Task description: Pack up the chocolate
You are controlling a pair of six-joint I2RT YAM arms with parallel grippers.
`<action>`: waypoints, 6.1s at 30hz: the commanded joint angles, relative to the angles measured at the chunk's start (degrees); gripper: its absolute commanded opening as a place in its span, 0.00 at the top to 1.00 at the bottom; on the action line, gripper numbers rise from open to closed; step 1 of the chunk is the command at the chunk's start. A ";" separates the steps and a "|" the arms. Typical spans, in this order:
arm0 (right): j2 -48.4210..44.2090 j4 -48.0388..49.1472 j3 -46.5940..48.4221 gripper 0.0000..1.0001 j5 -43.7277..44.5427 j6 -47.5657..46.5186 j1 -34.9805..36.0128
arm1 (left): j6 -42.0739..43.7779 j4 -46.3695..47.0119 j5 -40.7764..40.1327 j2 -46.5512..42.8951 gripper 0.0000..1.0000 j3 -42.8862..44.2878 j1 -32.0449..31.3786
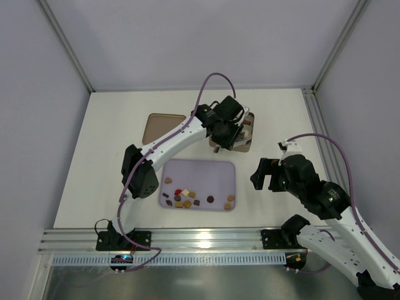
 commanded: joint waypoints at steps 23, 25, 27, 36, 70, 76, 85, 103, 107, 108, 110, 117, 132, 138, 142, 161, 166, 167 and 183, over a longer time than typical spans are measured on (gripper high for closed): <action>0.55 1.42 1.89 0.00 1.20 0.41 0.00 | 0.63 1.64 -0.82 -12.70 0.61 -2.15 3.06; 0.99 1.86 2.15 0.00 0.94 0.40 -0.09 | -0.07 2.34 -1.08 -15.85 0.61 -4.78 4.29; 1.60 2.65 2.33 0.00 0.50 0.32 -0.09 | -0.77 2.87 -3.08 -18.23 0.61 -7.07 5.26; 7.74 7.22 4.79 0.00 -0.91 -2.14 -0.09 | -5.17 5.50 -7.23 -35.37 0.60 -29.02 19.66; 17.07 15.31 4.36 0.00 -2.23 -5.48 -0.35 | -11.67 21.86 -9.34 -22.38 0.51 -50.67 61.07; 16.72 16.19 3.21 0.00 -2.49 -5.04 -0.26 | -11.85 21.33 -9.78 -19.57 0.42 -51.11 61.16; 16.28 16.98 2.07 0.00 -3.02 -4.25 -0.26 | -12.73 20.62 -9.78 -16.49 0.37 -52.08 61.16; 16.55 17.07 1.80 0.00 -3.63 -4.43 -0.26 | -12.64 15.80 -9.78 -22.98 0.12 -52.52 61.16; 16.90 16.98 2.15 0.00 -3.63 -4.34 -0.26 | -11.76 13.95 -11.18 -26.93 0.12 -52.87 61.25; 16.99 17.07 2.24 0.00 -3.63 -4.43 -0.26 | -11.50 13.77 -11.62 -28.16 0.12 -53.22 61.16; 17.16 17.07 2.42 0.00 -3.37 -4.52 -0.26 | -11.32 13.51 -11.89 -31.84 0.12 -54.28 61.16; 19.71 16.81 5.22 0.00 -3.37 -4.96 -0.26 | -10.88 14.38 -10.48 -37.75 0.18 -49.54 56.17; 37.09 24.89 16.74 0.00 -6.27 -4.52 -0.26 | -0.43 21.59 1.64 -13.16 0.38 -27.48 50.61; 47.45 29.90 21.57 0.00 -8.29 -3.90 -0.26 | -1.48 24.93 6.83 -4.98 0.40 -23.09 50.61; 54.75 32.45 24.82 0.00 -11.25 -3.46 -0.35 | -1.92 25.02 7.97 -0.93 0.41 -21.23 50.61; 77.89 34.39 44.07 0.00 -20.33 -2.85 0.18 | -3.06 26.16 7.97 6.10 0.67 -20.97 50.61; 82.90 33.24 49.16 0.00 -21.12 -3.02 0.35 | -3.94 25.64 8.06 5.93 0.87 -21.76 50.61; 83.69 32.98 49.87 0.00 -21.30 -3.20 0.26 | -4.11 25.20 8.15 5.84 0.89 -21.85 50.61; 94.68 25.69 65.69 0.00 -19.28 -7.33 -0.17 | -5.17 24.93 19.05 -0.66 1.00 -27.29 51.32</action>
